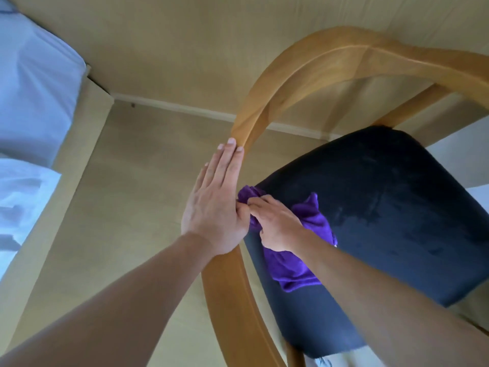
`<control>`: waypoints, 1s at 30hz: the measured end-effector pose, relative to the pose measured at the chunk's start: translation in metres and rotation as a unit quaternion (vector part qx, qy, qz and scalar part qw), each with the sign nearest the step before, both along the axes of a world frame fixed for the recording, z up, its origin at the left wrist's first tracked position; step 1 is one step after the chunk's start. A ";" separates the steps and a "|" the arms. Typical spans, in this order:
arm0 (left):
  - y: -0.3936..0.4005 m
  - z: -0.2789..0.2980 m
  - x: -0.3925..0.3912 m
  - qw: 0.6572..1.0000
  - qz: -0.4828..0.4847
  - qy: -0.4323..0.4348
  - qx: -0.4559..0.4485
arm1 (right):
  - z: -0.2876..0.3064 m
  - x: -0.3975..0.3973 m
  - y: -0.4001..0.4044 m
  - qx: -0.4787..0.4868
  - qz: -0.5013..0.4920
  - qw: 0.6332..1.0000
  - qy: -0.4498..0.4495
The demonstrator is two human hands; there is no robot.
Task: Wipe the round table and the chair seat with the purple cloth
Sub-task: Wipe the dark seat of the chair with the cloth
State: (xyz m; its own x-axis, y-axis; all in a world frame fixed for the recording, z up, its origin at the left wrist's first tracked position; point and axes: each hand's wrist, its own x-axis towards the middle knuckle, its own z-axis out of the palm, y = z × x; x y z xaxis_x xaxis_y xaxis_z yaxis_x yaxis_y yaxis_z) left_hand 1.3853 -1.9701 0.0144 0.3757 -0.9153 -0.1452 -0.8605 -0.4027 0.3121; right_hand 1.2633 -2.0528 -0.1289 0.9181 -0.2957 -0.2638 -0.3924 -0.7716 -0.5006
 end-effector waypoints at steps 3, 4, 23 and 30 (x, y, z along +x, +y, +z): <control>-0.001 0.000 0.001 1.000 0.001 -0.001 0.002 | 0.006 -0.006 -0.036 0.036 -0.114 0.993 0.003; -0.001 0.000 0.001 1.000 0.003 -0.001 0.001 | 0.006 -0.005 -0.047 0.078 -0.189 0.979 -0.010; -0.001 0.001 0.000 1.000 0.001 -0.008 -0.007 | 0.012 -0.003 -0.055 0.106 -0.107 0.987 0.056; 0.000 -0.001 0.001 1.000 0.002 -0.009 -0.015 | -0.008 0.022 -0.058 0.168 -0.340 0.925 0.022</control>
State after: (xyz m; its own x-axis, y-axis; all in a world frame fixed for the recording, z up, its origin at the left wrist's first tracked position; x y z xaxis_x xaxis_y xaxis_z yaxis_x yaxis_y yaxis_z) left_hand 1.3863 -1.9705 0.0130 0.3813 -0.9177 -0.1119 -0.8645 -0.3968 0.3086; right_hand 1.2849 -2.1104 -0.1371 0.5357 -0.6956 -0.4787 -0.7559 -0.1423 -0.6390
